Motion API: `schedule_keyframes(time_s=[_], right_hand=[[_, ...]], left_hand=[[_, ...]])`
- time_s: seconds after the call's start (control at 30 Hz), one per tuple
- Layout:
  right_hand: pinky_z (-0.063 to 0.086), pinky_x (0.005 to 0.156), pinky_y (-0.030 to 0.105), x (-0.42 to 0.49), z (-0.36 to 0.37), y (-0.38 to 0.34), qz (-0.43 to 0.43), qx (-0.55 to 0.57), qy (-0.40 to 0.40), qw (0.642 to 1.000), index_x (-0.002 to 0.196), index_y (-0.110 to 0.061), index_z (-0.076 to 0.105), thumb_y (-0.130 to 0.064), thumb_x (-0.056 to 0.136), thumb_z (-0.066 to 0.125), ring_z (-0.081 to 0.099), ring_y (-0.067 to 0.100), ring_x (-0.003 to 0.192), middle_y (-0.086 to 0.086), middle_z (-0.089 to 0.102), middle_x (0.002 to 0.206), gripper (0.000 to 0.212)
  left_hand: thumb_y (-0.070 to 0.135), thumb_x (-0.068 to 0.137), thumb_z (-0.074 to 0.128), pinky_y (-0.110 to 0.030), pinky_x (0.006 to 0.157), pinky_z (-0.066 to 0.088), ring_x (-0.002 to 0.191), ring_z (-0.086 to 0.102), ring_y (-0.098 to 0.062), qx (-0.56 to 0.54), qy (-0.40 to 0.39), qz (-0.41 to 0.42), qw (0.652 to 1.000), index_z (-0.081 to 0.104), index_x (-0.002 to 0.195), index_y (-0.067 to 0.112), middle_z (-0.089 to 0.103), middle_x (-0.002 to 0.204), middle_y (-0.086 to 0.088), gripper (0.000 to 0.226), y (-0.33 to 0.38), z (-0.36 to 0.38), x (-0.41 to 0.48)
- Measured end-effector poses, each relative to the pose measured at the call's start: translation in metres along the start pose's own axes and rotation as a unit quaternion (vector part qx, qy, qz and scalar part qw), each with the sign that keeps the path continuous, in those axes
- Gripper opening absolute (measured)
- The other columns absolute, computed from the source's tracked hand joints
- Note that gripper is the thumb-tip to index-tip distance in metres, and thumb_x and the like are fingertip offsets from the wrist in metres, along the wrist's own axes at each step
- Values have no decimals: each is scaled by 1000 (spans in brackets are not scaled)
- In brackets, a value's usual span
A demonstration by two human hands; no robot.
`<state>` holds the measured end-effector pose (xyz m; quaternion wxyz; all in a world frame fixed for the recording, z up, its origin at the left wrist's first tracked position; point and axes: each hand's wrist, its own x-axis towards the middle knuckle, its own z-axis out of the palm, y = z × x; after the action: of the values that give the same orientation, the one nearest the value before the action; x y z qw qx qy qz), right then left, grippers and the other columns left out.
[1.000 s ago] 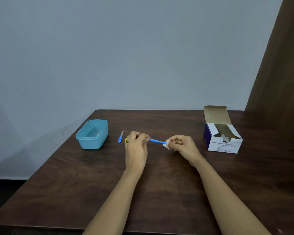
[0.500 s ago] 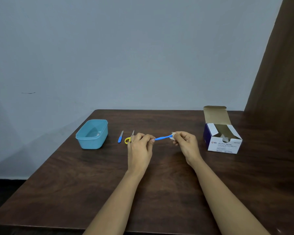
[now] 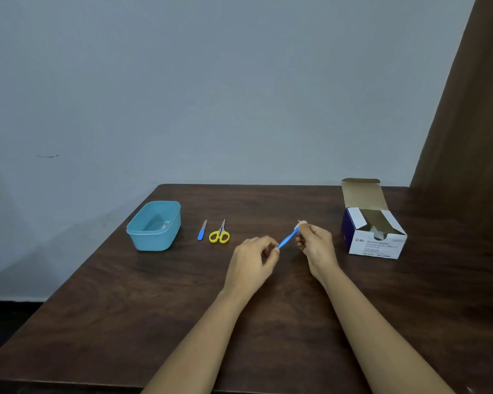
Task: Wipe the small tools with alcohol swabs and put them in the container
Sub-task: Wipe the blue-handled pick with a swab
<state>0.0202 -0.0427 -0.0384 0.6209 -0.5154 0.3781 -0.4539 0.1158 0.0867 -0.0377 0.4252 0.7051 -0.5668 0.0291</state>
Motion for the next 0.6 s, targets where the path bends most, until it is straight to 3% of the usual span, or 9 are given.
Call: schedule_keyframes(time_s=[0.13, 0.27, 0.37, 0.43, 0.6], right_hand=[[49, 70, 22, 0, -8, -2, -121, -181, -54, 974, 93, -6, 69, -19, 97, 54, 56, 6, 69, -2, 64, 75, 21], [40, 59, 8, -7, -9, -5, -204, -364, -110, 902, 86, -13, 66, -16, 96, 56, 55, 2, 68, -12, 62, 77, 14], [36, 58, 7, -10, -9, -7, -238, -425, -135, 863, 86, -15, 65, -11, 94, 57, 54, 1, 68, -10, 61, 82, 12], [37, 60, 7, -11, -8, -10, -231, -417, -124, 870, 88, -16, 66, -12, 93, 58, 56, 3, 71, -10, 61, 83, 10], [46, 64, 16, -15, -5, -13, -188, -246, -17, 951, 89, -18, 68, -20, 93, 61, 61, 9, 76, -3, 67, 79, 8]], left_hand=[[21, 89, 59, -37, 71, 49, 78, 53, -13, 44, 79, -18, 996, 71, 91, 22, 55, 76, 9, 12, -11, -4, 3], [19, 91, 61, -34, 79, 46, 86, 54, -15, 68, 138, -59, 986, 72, 93, 20, 62, 91, 3, 11, -16, -11, 6], [18, 91, 62, -33, 83, 42, 92, 53, -16, 86, 152, -76, 982, 72, 95, 19, 63, 95, 1, 11, -19, -11, 6], [19, 91, 62, -31, 83, 40, 93, 53, -15, 89, 154, -73, 981, 72, 96, 20, 63, 96, 2, 11, -18, -11, 6], [23, 90, 61, -30, 77, 46, 82, 53, -9, 58, 108, -62, 991, 71, 91, 23, 59, 82, 10, 10, -16, -7, 5]])
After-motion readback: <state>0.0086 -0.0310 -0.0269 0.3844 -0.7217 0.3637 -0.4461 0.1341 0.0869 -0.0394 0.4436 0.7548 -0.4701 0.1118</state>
